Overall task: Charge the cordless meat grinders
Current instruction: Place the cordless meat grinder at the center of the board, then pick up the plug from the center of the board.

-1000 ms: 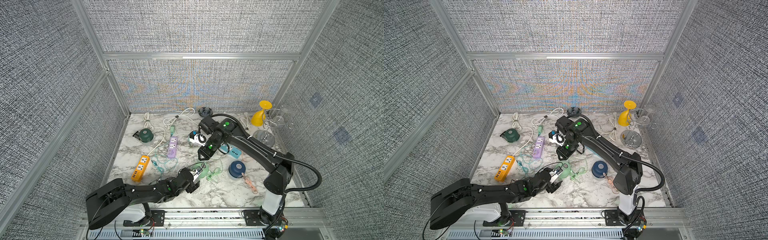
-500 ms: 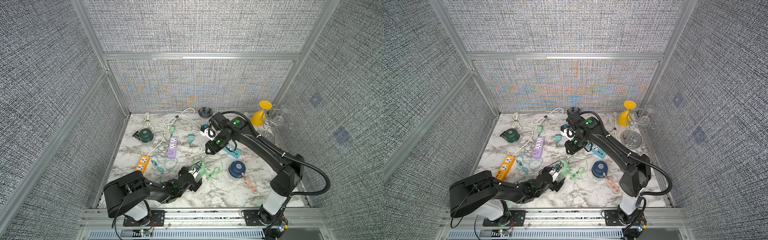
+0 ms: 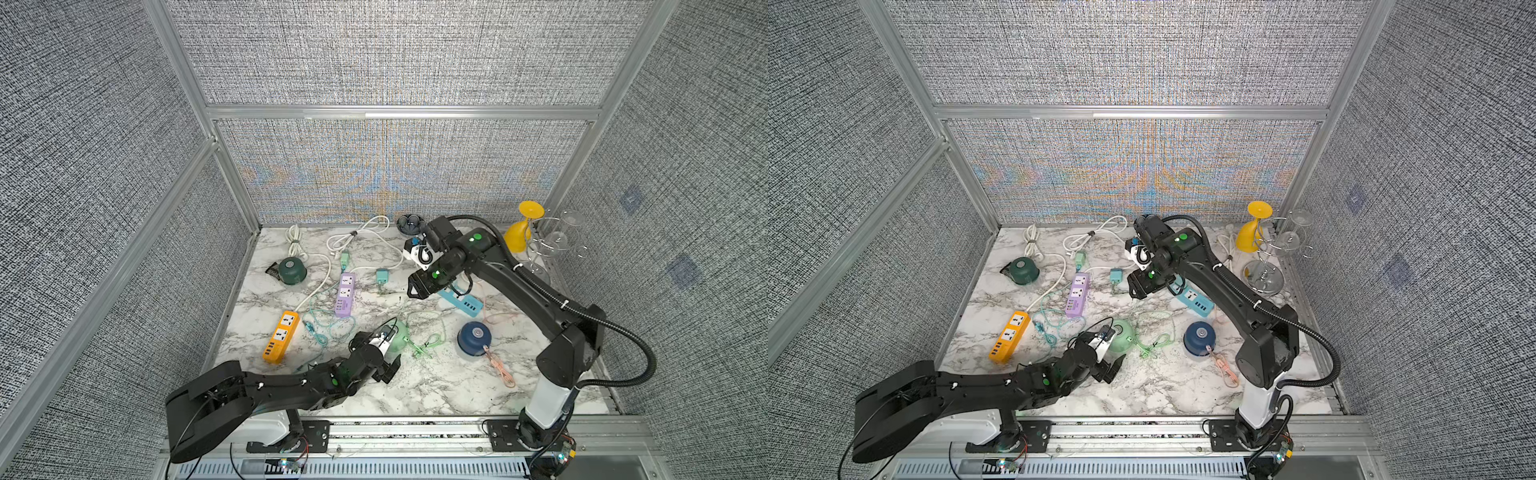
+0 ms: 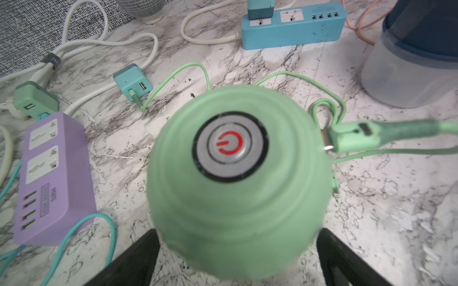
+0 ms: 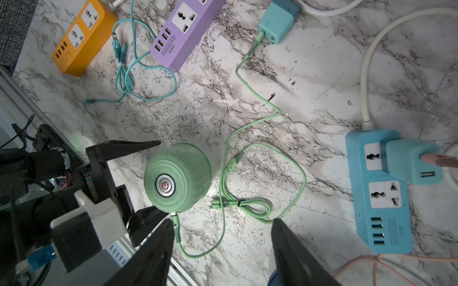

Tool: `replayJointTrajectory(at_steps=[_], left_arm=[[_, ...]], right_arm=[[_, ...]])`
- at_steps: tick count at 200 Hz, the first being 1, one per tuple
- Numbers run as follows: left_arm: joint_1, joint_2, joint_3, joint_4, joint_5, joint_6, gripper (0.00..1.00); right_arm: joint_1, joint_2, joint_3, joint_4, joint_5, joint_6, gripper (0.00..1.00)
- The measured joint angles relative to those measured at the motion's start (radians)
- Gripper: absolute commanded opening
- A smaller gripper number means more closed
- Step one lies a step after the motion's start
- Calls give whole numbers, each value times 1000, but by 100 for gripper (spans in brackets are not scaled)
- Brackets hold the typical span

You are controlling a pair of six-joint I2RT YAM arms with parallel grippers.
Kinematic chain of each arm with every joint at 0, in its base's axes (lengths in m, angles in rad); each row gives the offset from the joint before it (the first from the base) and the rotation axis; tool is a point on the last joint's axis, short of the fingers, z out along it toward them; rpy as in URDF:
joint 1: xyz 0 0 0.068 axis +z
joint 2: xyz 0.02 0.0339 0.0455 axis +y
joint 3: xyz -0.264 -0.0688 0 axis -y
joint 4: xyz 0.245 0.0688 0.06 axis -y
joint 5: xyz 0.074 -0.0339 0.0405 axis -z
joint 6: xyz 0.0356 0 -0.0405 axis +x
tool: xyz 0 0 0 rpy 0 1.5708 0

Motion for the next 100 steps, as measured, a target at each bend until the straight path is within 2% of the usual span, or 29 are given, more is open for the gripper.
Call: replayJointTrajectory(at_steps=[64,91,100], left_arm=[[-86,-322,85,-408,-38,-193,99],[-86,-413,161,-544,-95,-240,99],[-58,-416,205,-591,-114,-256,99]], right_arm=[[-20,126,102,27,-8,53,68],[-24,213,153,39,-31,62,68],[-26,245,171,42,-42,65,68]])
